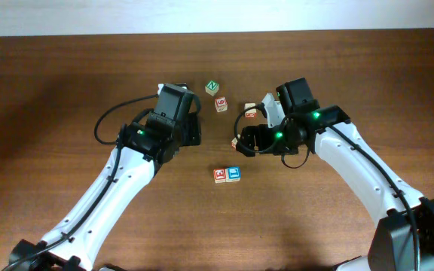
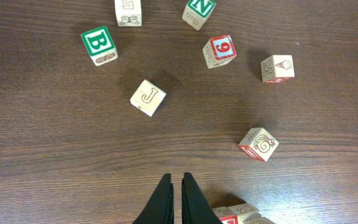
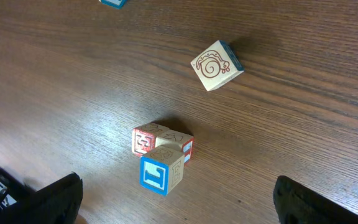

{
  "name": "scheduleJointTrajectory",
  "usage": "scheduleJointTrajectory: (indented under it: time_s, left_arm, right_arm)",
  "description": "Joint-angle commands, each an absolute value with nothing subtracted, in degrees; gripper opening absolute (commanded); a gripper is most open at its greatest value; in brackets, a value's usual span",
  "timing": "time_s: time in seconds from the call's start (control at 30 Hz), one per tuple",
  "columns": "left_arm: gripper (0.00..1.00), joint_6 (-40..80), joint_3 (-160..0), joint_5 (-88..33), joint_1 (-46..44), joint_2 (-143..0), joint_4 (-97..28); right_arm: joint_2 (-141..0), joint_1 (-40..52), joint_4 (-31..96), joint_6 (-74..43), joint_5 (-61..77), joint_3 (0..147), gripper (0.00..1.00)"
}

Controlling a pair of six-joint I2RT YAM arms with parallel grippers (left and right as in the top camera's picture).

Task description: Rotate 3 blocks

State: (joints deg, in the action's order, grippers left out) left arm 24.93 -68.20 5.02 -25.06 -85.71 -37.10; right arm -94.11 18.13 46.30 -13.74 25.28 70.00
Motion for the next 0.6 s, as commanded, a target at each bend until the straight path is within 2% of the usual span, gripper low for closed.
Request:
scheduleJointTrajectory:
  time_s: [0.0, 0.57]
  left_arm:
    - [0.05, 24.8, -68.6, 5.9, -24.9, -84.9, -36.4]
    - [0.02, 24.8, -68.6, 9.5, -24.9, -85.1, -32.8]
  right_arm:
    - [-93.0, 17.9, 46.3, -13.5, 24.6, 71.0, 0.98]
    - [-93.0, 17.9, 46.3, -13.5, 24.6, 71.0, 0.98]
